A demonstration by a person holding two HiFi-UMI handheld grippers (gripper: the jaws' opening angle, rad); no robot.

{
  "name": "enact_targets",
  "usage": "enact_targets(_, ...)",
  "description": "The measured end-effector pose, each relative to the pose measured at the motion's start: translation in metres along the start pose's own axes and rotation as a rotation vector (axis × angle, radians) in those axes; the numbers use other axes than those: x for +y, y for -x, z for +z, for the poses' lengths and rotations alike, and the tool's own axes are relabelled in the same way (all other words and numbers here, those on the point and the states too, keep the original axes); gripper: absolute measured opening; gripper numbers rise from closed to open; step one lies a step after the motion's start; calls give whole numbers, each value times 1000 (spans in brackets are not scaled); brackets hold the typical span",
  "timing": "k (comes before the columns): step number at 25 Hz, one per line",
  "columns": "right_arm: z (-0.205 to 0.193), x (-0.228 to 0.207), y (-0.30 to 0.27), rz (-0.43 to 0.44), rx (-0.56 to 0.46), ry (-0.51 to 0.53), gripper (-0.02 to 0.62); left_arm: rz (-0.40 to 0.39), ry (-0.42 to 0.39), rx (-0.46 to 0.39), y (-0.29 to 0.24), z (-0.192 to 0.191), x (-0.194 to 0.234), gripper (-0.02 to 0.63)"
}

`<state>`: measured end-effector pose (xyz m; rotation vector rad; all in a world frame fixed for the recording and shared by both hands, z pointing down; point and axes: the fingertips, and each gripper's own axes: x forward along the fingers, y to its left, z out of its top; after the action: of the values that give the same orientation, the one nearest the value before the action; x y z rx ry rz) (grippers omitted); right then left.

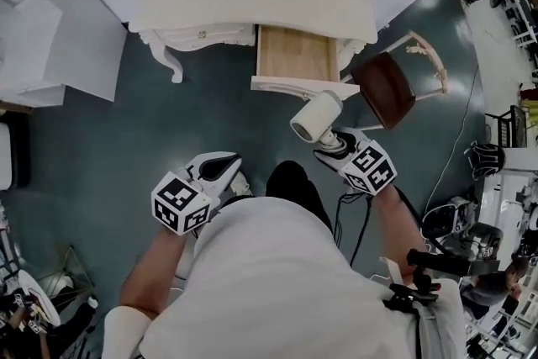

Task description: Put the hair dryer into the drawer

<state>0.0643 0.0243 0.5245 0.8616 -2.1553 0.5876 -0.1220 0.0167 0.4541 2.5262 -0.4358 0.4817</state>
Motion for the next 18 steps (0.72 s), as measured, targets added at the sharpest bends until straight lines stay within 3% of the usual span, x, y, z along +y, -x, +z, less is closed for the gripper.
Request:
enact_targets(5,26,-42,-26,17,55,60,253,25,39,-32,-2,13,33,-3)
enact_targets(13,56,-123,-73,136,147,183,253,166,99,-62,-29,65,81,-3)
enact_targets(18,55,-160,-114,198,222,263,253,218,124,-71,-50,97,103,-3)
